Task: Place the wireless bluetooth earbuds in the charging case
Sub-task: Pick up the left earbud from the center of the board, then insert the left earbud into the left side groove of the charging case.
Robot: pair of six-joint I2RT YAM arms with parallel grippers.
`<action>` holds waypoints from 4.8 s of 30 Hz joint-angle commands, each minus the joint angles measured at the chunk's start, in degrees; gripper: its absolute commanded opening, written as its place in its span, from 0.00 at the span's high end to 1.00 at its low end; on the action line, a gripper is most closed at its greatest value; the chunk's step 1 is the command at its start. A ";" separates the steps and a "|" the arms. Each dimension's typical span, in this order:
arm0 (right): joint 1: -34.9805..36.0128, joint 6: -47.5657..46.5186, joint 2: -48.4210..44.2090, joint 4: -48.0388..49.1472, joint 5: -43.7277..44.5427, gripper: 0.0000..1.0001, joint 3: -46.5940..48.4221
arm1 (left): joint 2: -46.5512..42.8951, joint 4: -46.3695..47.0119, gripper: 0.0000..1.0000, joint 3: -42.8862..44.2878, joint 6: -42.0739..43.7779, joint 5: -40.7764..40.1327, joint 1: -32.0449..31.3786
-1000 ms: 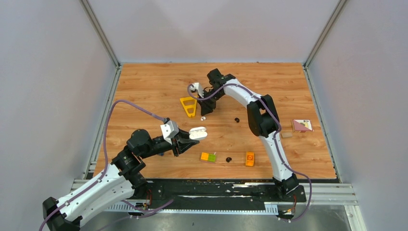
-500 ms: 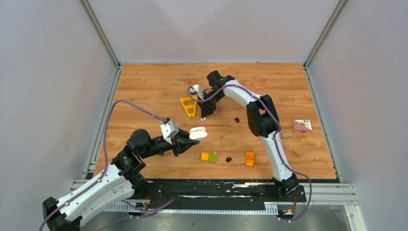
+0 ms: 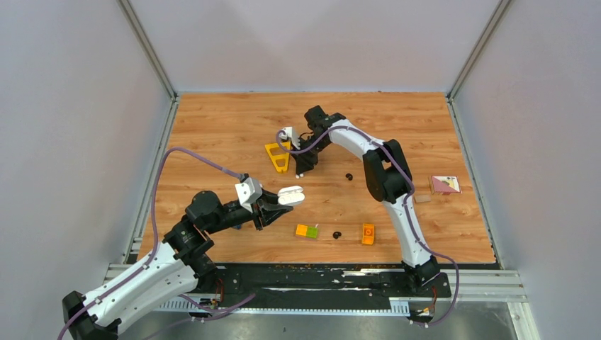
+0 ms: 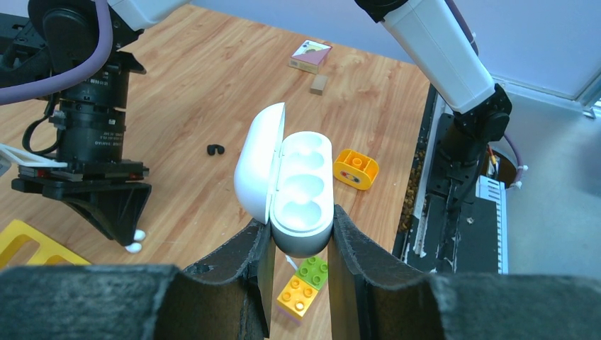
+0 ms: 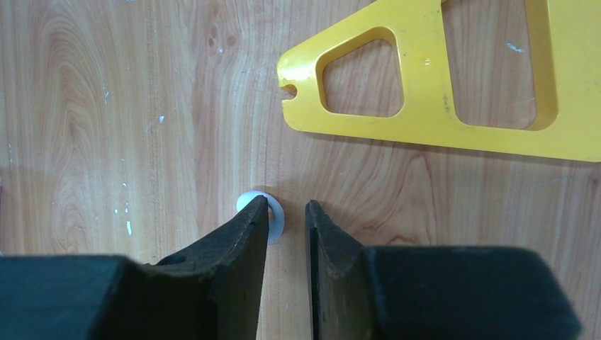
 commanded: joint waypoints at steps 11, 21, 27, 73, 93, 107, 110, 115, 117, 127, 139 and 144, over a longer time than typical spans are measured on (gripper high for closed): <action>0.63 -3.44 -3.14 -7.72 -1.86 0.76 -1.80 | -0.38 1.51 1.00 -0.05 1.20 -0.37 0.35; 0.64 -2.20 -4.35 -6.15 -1.60 0.86 -2.37 | -0.32 1.56 1.00 -0.05 1.12 -0.36 0.36; 0.62 -0.76 -4.81 -3.98 -0.24 0.81 -2.36 | -0.22 1.63 1.00 -0.05 1.12 -0.28 0.34; 0.65 0.15 -6.68 -3.78 0.32 0.76 -1.02 | 0.39 1.93 1.00 -0.05 1.12 0.16 0.36; -1.46 1.40 -15.68 -2.84 2.78 1.00 -6.63 | 1.17 2.07 1.00 -0.03 1.47 1.01 0.36; -6.53 -9.30 -44.52 -23.20 0.11 1.00 -9.50 | 3.78 3.57 1.00 -0.22 1.84 5.16 0.34; -5.05 -7.93 -50.84 -24.47 -2.90 1.00 -10.41 | 3.87 3.57 1.00 -0.22 2.29 5.64 0.35; 3.45 -3.65 -57.58 -23.09 -1.10 1.00 -12.97 | 3.95 5.31 1.00 -0.60 1.85 6.75 0.36; 7.40 -1.88 -58.07 -22.45 -0.73 1.00 -12.58 | 4.38 5.62 1.00 -0.52 1.74 7.72 0.36; 19.95 5.39 -54.16 -18.75 6.02 1.00 -8.73 | 3.81 5.08 1.00 -0.49 2.79 7.55 0.35; 24.25 13.16 -50.37 -12.86 9.55 1.00 -7.06 | 2.64 5.28 1.00 -0.49 2.70 7.11 0.36; 25.27 13.11 -48.95 -13.06 9.60 1.00 -6.82 | 2.21 5.29 1.00 -0.53 2.78 7.14 0.35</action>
